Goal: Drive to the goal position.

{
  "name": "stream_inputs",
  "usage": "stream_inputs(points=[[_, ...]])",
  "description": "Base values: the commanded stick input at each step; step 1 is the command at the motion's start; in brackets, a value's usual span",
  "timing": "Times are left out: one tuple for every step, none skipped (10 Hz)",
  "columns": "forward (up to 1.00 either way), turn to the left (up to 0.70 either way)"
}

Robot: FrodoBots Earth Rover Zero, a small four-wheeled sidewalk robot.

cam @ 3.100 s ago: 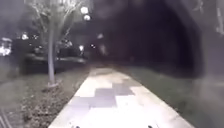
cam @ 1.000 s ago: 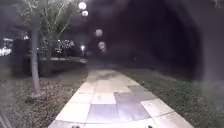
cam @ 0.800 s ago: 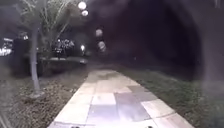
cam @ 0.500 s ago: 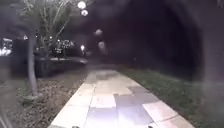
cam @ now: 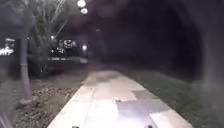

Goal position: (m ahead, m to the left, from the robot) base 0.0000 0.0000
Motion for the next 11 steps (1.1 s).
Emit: stream_inputs(points=[[0.7, 0.08], [0.7, 0.07], [0.7, 0.06], [0.7, 0.05], [0.7, 0.04], [0.7, 0.03], [0.7, 0.02], [0.7, 0.01], [0.7, 0.0], [0.7, 0.0], [0.7, 0.0]])
